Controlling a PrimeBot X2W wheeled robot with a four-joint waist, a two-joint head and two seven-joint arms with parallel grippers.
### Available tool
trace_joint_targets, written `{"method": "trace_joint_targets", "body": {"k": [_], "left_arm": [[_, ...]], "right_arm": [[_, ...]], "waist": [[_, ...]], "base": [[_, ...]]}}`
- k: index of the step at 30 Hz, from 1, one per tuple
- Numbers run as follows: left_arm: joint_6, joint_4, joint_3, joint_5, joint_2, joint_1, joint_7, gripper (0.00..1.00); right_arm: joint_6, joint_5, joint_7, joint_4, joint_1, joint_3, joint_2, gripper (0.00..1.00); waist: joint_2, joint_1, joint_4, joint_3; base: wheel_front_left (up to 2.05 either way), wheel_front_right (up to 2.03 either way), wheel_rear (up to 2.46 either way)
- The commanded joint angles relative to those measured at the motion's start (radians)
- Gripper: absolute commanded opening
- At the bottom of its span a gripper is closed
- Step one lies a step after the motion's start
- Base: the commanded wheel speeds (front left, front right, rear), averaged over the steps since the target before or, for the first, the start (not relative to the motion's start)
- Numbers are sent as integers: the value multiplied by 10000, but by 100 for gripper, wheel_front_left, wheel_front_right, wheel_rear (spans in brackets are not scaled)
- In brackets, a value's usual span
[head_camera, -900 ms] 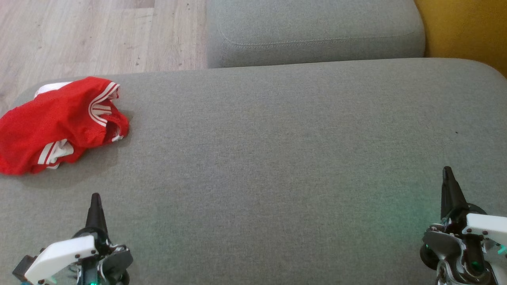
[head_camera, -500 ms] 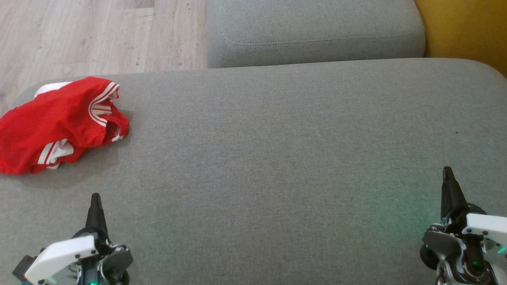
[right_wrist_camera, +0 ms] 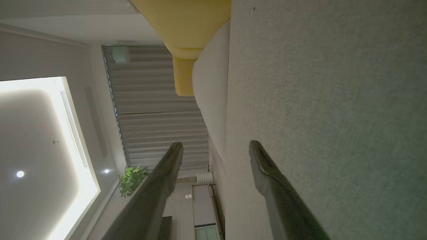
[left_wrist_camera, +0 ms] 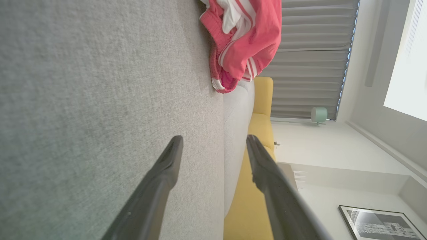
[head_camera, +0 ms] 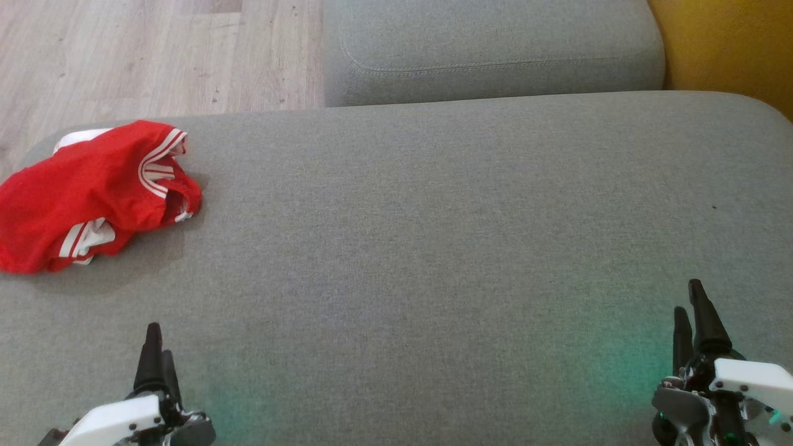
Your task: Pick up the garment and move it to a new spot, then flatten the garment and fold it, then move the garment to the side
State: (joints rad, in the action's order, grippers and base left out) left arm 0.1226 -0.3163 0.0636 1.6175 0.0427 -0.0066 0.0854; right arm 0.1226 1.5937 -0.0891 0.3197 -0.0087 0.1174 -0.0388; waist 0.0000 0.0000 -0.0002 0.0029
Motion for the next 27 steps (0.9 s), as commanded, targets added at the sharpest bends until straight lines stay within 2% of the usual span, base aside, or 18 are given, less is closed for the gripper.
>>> {"method": "trace_joint_targets", "body": {"k": [1, 12, 27], "left_arm": [[-43, 407, -26, -274, 33, -362, -124, 100], [-203, 651, -148, -1495, 37, -300, -418, 100], [-255, 813, -456, -3918, 80, -218, -858, 100]], "right_arm": [[7, -315, 145, -383, -357, -71, -61, 100], [14, -2016, 440, -706, -363, -275, -65, 100], [23, -4875, 882, -1153, -336, -765, -72, 100]], "waist": [[0, 0, -1, 2], [0, 0, 5, 15], [0, 0, 6, 20]], "base": [[0, 0, 0], [0, 0, 0], [0, 0, 0]]}}
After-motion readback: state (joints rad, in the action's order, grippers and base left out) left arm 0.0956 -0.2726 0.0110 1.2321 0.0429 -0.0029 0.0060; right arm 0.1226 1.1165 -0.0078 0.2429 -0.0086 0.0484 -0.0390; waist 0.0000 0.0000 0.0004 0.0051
